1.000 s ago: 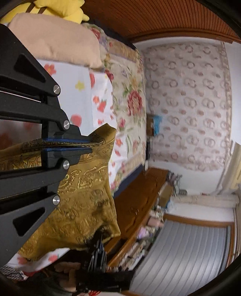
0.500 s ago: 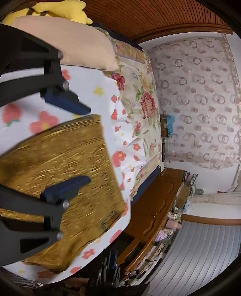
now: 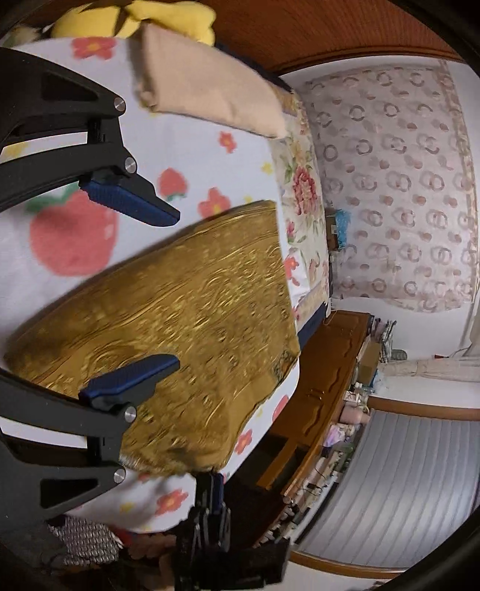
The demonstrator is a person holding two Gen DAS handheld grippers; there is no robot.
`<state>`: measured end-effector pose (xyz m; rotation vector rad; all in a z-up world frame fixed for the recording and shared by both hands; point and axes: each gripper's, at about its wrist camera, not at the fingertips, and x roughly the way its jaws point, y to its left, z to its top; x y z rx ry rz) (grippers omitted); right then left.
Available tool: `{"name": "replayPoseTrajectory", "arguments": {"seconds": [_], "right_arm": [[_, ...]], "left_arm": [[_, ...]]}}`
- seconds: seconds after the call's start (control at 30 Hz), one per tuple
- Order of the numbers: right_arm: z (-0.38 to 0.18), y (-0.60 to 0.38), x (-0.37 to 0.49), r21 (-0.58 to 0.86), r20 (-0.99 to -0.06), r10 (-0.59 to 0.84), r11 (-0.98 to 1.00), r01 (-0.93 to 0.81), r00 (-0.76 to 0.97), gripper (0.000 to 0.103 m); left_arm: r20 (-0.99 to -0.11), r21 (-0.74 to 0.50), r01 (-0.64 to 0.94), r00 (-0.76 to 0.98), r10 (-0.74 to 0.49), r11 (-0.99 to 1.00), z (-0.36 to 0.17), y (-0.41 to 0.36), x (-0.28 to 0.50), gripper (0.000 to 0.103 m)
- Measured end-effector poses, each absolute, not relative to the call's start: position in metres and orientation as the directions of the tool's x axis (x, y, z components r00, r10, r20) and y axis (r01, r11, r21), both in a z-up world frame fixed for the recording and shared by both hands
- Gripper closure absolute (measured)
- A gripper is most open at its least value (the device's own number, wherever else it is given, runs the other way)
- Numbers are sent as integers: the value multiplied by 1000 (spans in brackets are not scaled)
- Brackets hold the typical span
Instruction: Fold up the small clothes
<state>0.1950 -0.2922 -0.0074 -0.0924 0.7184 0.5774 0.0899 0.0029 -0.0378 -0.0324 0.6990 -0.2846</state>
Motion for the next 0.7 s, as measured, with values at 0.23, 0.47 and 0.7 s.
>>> {"name": "replayPoseTrajectory", "arguments": {"seconds": [0.23,0.47,0.7], "right_arm": [[-18,-280,196,130,-681,459,842,-523,570,72],[-26,-277,216,172,-688,454,860,-481,566,72],[-10,-296,209,265,-605,556,816,-514,570,101]], "left_arm": [[-633,-142,217,730,-257,966,-53,6,75,31],[-638,-131,217,728,-250,967,-59,1,70,31],[-638,-126,227,727,-254,966,-64,-7,68,31]]}}
